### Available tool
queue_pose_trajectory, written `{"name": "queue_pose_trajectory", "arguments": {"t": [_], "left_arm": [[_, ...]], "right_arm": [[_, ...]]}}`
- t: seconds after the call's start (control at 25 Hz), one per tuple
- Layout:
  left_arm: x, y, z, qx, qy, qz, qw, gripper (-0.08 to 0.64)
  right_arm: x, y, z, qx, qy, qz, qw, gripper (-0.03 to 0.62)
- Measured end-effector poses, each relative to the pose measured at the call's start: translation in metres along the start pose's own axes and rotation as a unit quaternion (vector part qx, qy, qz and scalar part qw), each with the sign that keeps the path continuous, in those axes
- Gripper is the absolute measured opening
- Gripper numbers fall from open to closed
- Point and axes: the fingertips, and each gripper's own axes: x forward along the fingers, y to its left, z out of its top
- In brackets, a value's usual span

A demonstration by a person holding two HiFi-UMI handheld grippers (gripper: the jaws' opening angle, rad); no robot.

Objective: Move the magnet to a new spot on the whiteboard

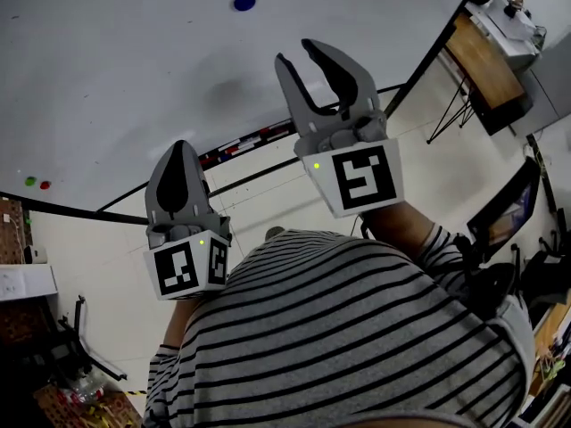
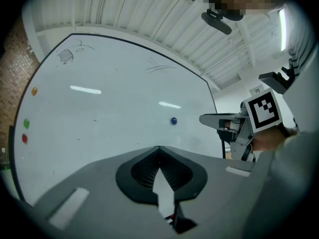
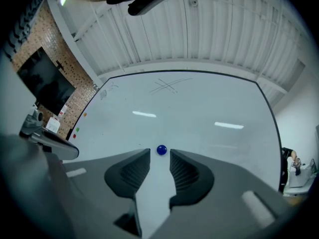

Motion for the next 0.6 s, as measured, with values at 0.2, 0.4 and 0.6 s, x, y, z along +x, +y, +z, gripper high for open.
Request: {"name": "queue_pose_trajectory", "arguments": {"t": [0.2, 0.4, 0.6], "left_arm": [[-0.049, -0.056, -0.005, 0.003, 0.006, 0.004, 1.0000, 0.015], [-0.104, -0.110, 0.000, 0.005, 0.003, 0.020, 0.9998, 0.015], [-0.153, -0.144, 0.000, 0.001, 0.006, 0.040, 0.9992, 0.015]], "right_arm": [[-0.073, 0.003, 0.000, 0.020, 0.021, 0.029, 0.999, 0.104], [-0.144, 0.007, 0.014, 0.056, 0.029, 0.062, 0.996, 0.071], [-0.208, 0.019, 0.017, 0.073, 0.052, 0.089, 0.992, 0.007]]}}
